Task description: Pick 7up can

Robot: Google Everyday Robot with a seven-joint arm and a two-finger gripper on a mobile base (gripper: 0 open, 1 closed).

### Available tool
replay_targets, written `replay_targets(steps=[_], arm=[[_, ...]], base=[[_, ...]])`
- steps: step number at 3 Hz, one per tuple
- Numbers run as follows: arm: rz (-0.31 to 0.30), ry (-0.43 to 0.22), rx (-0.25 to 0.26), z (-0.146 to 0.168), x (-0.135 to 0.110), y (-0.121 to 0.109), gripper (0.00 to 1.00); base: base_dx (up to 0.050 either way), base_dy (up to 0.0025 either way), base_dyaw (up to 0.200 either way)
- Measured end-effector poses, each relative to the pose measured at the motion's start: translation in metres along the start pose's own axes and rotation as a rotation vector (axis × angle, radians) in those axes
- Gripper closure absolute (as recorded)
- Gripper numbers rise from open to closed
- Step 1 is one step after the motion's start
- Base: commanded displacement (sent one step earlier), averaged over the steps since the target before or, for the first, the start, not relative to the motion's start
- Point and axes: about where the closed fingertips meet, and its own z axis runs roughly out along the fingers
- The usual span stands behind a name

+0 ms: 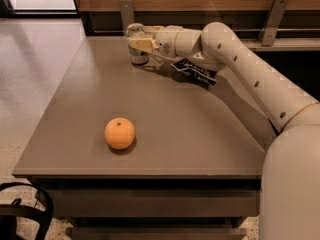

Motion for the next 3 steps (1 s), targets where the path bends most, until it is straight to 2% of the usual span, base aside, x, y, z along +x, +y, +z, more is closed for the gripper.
replay_targets(steps=[1, 2, 3], arm=[[0.001, 0.0, -0.005, 0.003, 0.0, 0.002, 1.0], [0.001, 0.0, -0.005, 0.003, 0.0, 0.002, 1.0], [-0.026, -0.006, -0.013, 0.001, -0.019, 0.004, 1.0]], base=[[0.0, 0.0, 0.0], [0.0, 0.0, 0.0], [0.0, 0.0, 0.0]])
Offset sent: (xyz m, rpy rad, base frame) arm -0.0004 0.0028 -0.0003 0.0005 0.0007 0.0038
